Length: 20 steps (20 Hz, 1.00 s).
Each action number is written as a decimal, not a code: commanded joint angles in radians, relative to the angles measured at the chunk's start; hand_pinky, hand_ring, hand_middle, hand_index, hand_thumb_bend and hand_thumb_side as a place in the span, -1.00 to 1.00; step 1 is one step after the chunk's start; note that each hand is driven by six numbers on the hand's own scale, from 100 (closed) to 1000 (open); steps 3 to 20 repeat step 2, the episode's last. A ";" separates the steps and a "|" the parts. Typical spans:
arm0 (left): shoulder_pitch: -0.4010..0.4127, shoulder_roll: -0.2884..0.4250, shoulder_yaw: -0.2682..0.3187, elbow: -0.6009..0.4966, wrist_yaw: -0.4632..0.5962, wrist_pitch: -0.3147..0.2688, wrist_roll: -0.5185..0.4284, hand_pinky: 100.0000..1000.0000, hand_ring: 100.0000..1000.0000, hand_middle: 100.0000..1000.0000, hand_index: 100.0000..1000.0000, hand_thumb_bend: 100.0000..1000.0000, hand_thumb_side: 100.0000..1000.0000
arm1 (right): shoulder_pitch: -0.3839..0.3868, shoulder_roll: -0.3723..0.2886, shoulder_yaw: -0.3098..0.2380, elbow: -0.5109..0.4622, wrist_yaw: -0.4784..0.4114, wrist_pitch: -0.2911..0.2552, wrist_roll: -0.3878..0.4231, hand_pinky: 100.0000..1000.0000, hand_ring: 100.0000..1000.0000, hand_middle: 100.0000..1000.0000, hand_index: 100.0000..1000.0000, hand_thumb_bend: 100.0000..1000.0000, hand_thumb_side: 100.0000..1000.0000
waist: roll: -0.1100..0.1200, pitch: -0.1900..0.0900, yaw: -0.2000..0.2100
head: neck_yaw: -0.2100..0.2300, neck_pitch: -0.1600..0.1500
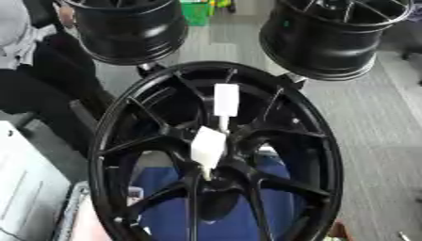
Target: Pull the pin out of the wheel hub.
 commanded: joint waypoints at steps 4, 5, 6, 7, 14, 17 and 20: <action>0.018 -0.020 0.000 -0.097 0.047 0.030 0.068 0.30 0.29 0.20 0.45 -0.48 0.14 | -0.018 -0.022 -0.013 0.000 0.001 -0.004 0.000 0.73 0.40 0.43 0.64 -1.00 -0.38 | 0.000 -0.018 -0.003 | 0.006 0.003; 0.018 -0.020 0.000 -0.097 0.047 0.030 0.068 0.30 0.29 0.20 0.45 -0.48 0.14 | -0.018 -0.022 -0.013 0.000 0.001 -0.004 0.000 0.73 0.40 0.43 0.64 -1.00 -0.38 | 0.000 -0.018 -0.003 | 0.006 0.003; 0.018 -0.020 0.000 -0.097 0.047 0.030 0.068 0.30 0.29 0.20 0.45 -0.48 0.14 | -0.018 -0.022 -0.013 0.000 0.001 -0.004 0.000 0.73 0.40 0.43 0.64 -1.00 -0.38 | 0.000 -0.018 -0.003 | 0.006 0.003; 0.018 -0.020 0.000 -0.097 0.047 0.030 0.068 0.30 0.29 0.20 0.45 -0.48 0.14 | -0.018 -0.022 -0.013 0.000 0.001 -0.004 0.000 0.73 0.40 0.43 0.64 -1.00 -0.38 | 0.000 -0.018 -0.003 | 0.006 0.003; 0.018 -0.020 0.000 -0.097 0.047 0.030 0.068 0.30 0.29 0.20 0.45 -0.48 0.14 | -0.018 -0.022 -0.013 0.000 0.001 -0.004 0.000 0.73 0.40 0.43 0.64 -1.00 -0.38 | 0.000 -0.018 -0.003 | 0.006 0.003; 0.018 -0.020 0.000 -0.097 0.047 0.030 0.068 0.30 0.29 0.20 0.45 -0.48 0.14 | -0.018 -0.022 -0.013 0.000 0.001 -0.004 0.000 0.73 0.40 0.43 0.64 -1.00 -0.38 | 0.000 -0.018 -0.003 | 0.006 0.003; 0.018 -0.020 0.000 -0.097 0.047 0.030 0.068 0.30 0.29 0.20 0.45 -0.48 0.14 | -0.018 -0.022 -0.013 0.000 0.001 -0.004 0.000 0.73 0.40 0.43 0.64 -1.00 -0.38 | 0.000 -0.018 -0.003 | 0.006 0.003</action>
